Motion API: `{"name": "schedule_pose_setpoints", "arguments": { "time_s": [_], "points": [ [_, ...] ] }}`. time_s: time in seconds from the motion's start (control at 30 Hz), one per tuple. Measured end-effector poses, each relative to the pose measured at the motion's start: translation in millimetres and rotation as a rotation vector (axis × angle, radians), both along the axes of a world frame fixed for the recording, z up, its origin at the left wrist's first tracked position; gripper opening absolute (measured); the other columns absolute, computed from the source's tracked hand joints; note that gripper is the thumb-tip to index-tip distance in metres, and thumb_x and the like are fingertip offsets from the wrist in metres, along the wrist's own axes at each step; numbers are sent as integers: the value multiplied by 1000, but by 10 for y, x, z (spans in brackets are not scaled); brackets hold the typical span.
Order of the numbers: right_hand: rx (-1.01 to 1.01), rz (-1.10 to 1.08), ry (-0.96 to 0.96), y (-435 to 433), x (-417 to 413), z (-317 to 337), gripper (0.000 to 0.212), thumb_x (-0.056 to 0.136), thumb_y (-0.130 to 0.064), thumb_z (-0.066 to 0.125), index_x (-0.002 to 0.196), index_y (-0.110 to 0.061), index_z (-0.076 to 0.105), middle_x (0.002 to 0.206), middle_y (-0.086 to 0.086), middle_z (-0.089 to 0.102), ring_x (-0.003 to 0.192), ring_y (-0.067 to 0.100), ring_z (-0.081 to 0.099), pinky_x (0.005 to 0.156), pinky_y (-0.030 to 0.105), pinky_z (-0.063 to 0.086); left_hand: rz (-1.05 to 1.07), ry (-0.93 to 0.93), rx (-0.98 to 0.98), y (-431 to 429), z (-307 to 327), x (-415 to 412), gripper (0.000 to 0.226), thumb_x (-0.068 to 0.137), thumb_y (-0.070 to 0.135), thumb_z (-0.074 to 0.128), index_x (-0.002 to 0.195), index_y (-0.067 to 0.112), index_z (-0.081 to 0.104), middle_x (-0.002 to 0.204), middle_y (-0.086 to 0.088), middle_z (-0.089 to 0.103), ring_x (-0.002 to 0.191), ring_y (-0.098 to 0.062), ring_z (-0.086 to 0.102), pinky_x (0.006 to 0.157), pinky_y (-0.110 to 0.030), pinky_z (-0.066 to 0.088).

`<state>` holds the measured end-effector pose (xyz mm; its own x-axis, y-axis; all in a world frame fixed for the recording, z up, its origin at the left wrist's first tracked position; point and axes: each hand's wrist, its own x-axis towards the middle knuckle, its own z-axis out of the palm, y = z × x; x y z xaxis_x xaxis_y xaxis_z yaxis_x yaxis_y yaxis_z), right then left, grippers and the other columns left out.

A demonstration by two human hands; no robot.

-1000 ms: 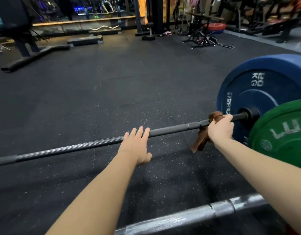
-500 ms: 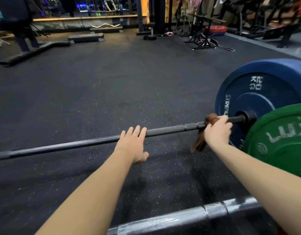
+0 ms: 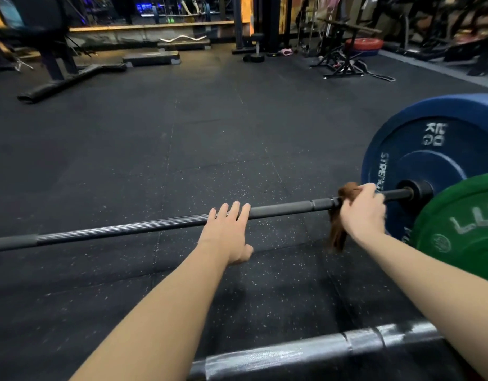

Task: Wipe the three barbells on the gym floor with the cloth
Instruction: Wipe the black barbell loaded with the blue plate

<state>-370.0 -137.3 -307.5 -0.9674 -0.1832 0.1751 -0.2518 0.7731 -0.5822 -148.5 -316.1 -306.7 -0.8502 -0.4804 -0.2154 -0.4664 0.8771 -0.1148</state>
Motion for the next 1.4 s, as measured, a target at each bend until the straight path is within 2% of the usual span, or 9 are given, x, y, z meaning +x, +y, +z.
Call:
{"name": "schedule_pose_setpoints", "arguments": {
  "time_s": [0.23,0.5,0.6,0.7,0.8,0.97,1.1,1.27,1.4],
  "points": [
    [6,-62,8,-132,126,-15,32,100,-19,55,126,-8,41,131,27,44,121,48,46,94,53,44,-4,-17,-4,-13,9,-18,97,97,53,49,163,16,-12,172,-9,-6,157,-34,1,127,-51,7],
    [97,285,97,-317,565,-166,30,98,-24,58,121,-14,41,122,16,46,114,39,50,94,47,42,9,-15,-14,-1,6,-39,97,96,54,51,163,16,-10,172,-8,-4,157,-34,1,127,-52,8],
    [92,319,103,-227,436,-94,28,98,-25,59,119,-16,42,117,15,49,109,39,52,89,46,44,13,-12,-6,-3,-2,-52,98,96,54,51,163,16,-9,171,-8,-3,157,-35,2,126,-53,9],
    [102,234,114,-72,197,3,29,97,-25,59,120,-15,43,119,19,49,111,43,52,87,48,45,5,-12,-17,-13,-3,-47,98,96,55,51,163,16,-9,171,-9,-2,157,-35,3,126,-53,10],
    [120,90,114,114,-22,11,34,97,-24,59,123,-10,42,126,27,47,117,49,49,94,55,44,-1,-7,-24,-11,-12,-37,99,96,56,51,163,16,-10,171,-9,-3,157,-34,2,126,-53,10],
    [138,87,73,29,12,-25,34,99,-26,57,125,-11,41,126,26,47,116,49,50,94,54,43,7,8,-24,-10,-30,-37,97,96,56,49,163,16,-9,172,-9,-3,158,-33,0,127,-52,9],
    [144,195,106,-233,379,-54,34,98,-27,58,124,-12,42,122,20,49,112,43,53,88,48,46,1,17,-28,-13,-32,-19,96,96,55,49,163,17,-8,172,-9,-2,158,-32,1,127,-51,9],
    [129,473,68,-566,883,-109,32,97,-27,59,123,-16,43,117,15,49,108,40,55,90,49,49,5,27,-41,-6,-47,-30,96,95,54,50,163,16,-7,171,-9,0,157,-33,3,126,-52,10],
    [232,519,141,-467,764,-34,30,96,-28,59,120,-20,43,115,10,48,107,35,54,74,42,46,2,32,-24,-21,-36,-30,97,95,55,50,163,16,-6,171,-8,2,157,-33,4,126,-52,11]
  ]
}}
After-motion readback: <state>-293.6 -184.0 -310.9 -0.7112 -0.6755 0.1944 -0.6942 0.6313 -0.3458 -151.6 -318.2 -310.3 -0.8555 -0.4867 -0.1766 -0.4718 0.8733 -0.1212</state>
